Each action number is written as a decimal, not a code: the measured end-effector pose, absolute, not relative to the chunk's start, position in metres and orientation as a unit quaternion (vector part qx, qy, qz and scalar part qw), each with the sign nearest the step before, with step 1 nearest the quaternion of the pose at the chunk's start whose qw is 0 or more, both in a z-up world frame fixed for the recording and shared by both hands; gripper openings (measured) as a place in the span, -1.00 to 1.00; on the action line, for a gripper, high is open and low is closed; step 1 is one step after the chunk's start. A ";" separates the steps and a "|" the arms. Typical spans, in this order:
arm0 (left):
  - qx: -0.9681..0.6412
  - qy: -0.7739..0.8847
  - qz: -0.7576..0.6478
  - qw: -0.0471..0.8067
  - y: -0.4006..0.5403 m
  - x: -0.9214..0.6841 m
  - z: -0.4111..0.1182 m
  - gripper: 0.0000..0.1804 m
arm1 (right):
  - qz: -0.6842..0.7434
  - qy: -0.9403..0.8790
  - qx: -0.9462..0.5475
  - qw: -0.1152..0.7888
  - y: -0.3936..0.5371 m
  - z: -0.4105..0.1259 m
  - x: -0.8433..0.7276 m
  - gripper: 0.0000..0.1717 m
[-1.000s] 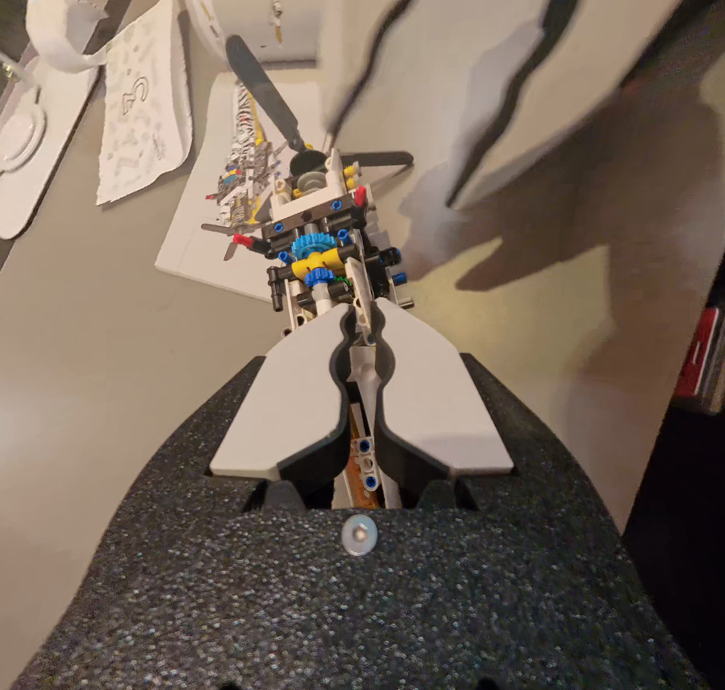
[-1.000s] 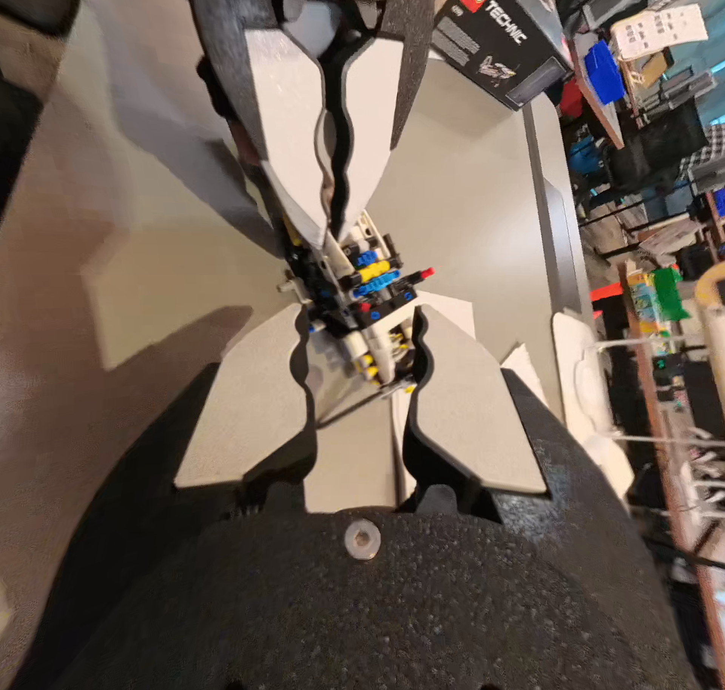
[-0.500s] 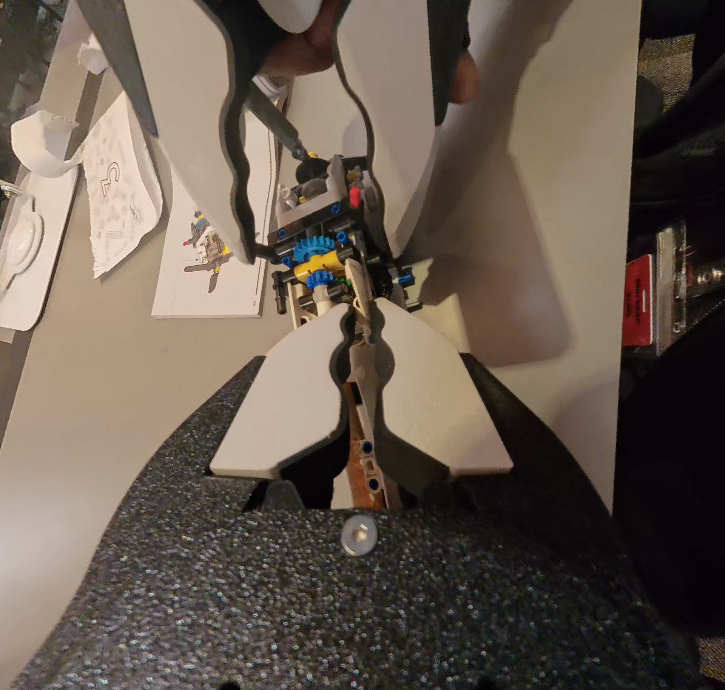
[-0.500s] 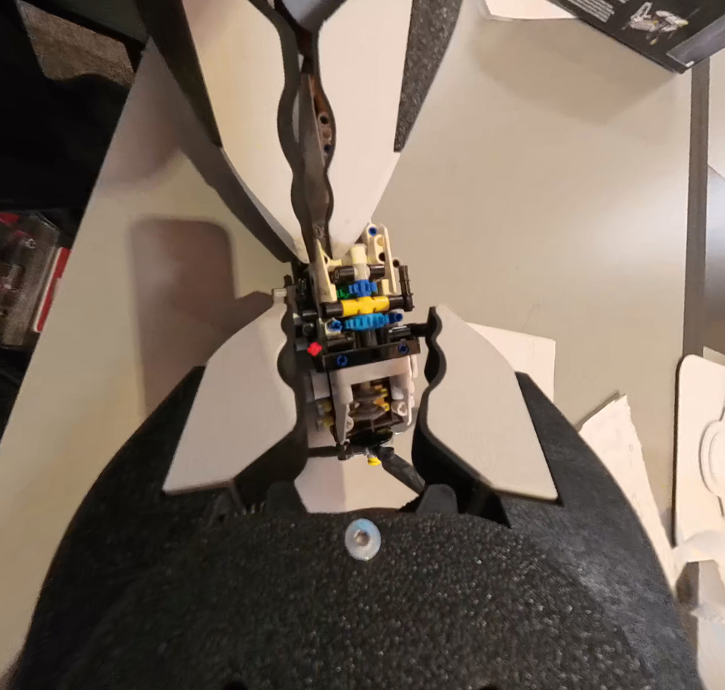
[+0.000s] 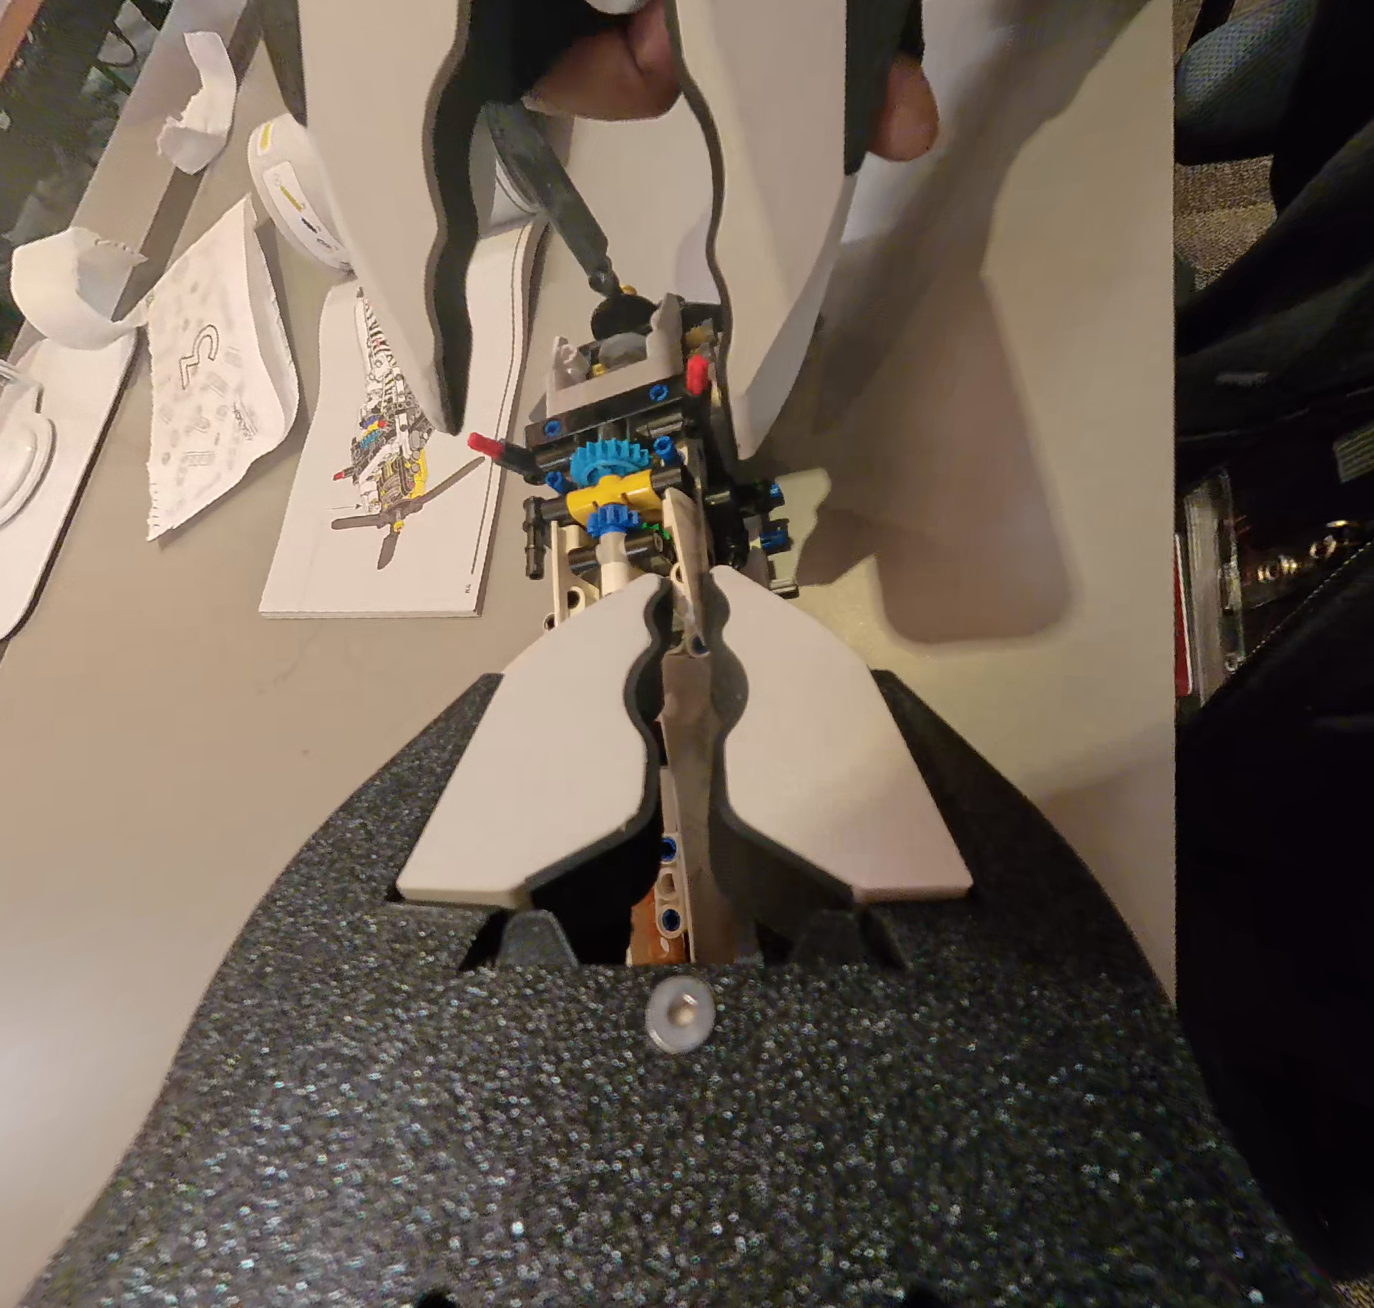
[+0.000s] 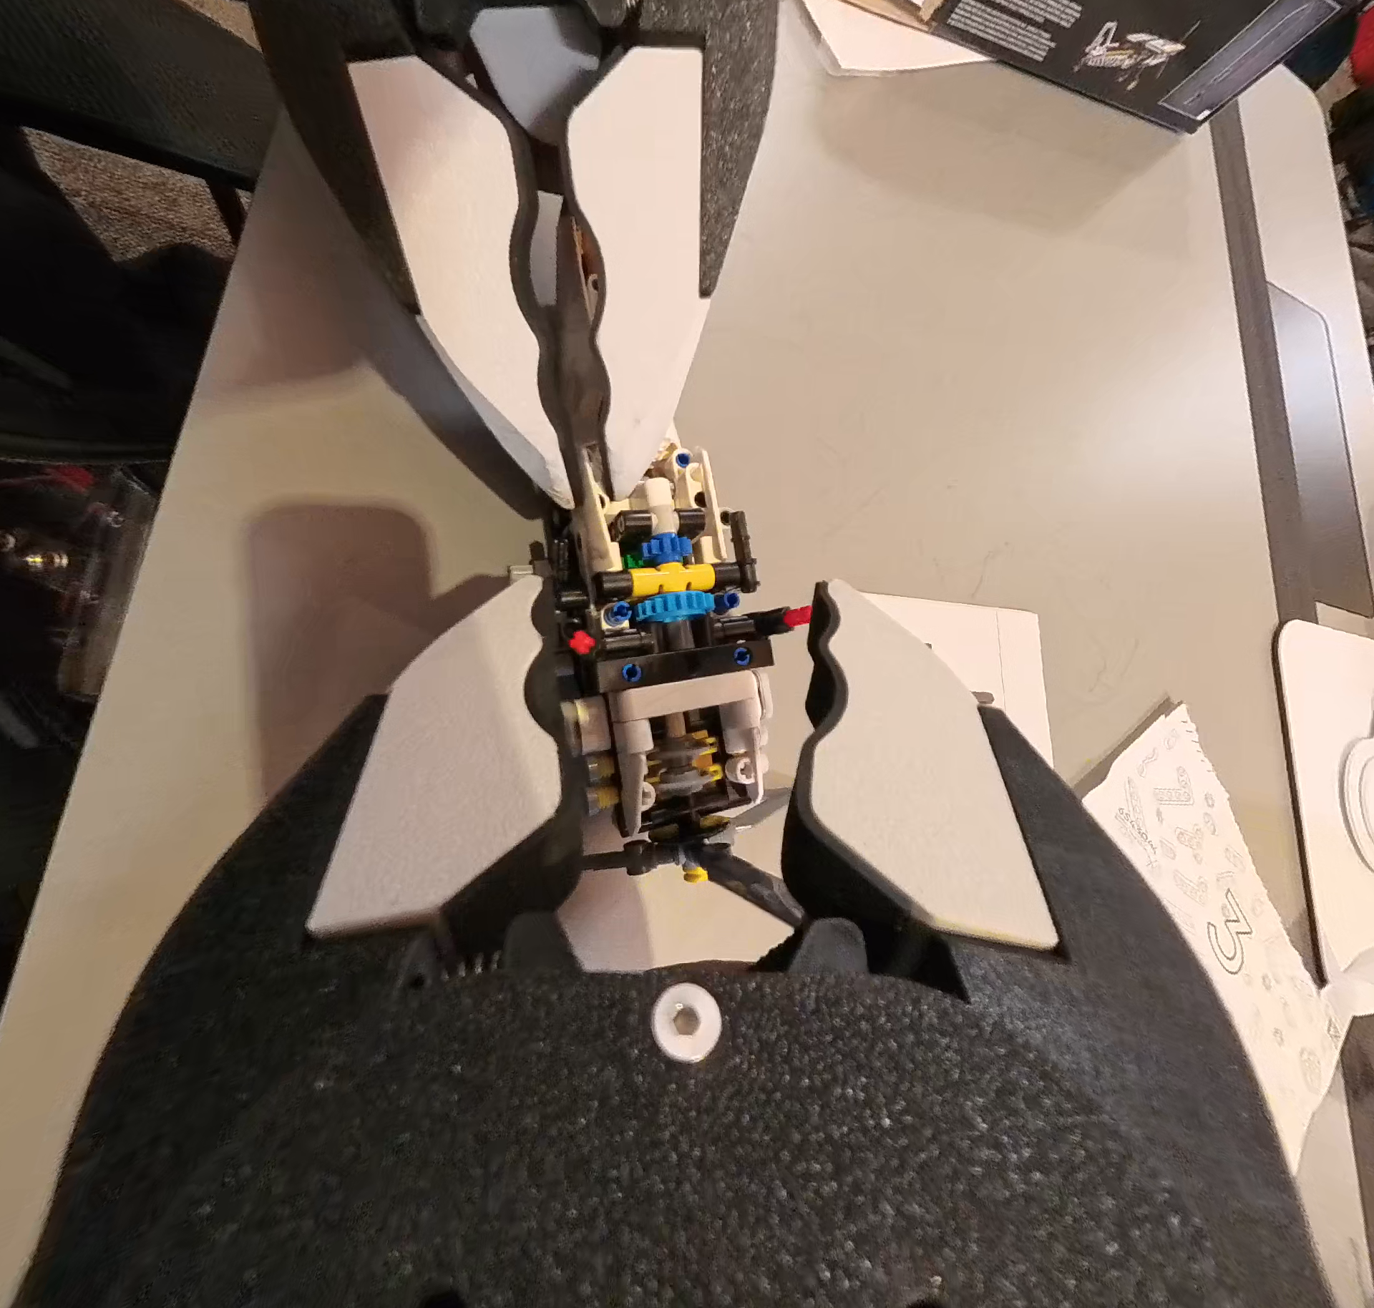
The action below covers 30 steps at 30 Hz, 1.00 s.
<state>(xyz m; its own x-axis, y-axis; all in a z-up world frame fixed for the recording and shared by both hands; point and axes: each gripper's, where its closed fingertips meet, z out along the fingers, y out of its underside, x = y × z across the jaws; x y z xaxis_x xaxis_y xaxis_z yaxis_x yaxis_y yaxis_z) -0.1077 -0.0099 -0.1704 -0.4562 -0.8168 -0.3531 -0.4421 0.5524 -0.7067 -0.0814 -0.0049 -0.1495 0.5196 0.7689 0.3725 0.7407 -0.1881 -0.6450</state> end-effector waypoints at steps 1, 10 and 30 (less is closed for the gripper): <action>-0.390 0.809 -0.270 0.348 -0.010 -0.108 -0.170 -0.90 | 0.018 -0.491 -0.771 0.406 -0.005 -0.149 -0.082 -0.25; -0.403 0.802 -0.276 0.345 -0.008 -0.109 -0.170 -0.90 | 0.013 -0.493 -0.775 0.396 -0.003 -0.151 -0.083 -0.23; -0.390 0.806 -0.262 0.361 -0.013 -0.111 -0.170 -0.90 | 0.011 -0.555 -0.741 0.379 0.005 -0.116 -0.072 -0.43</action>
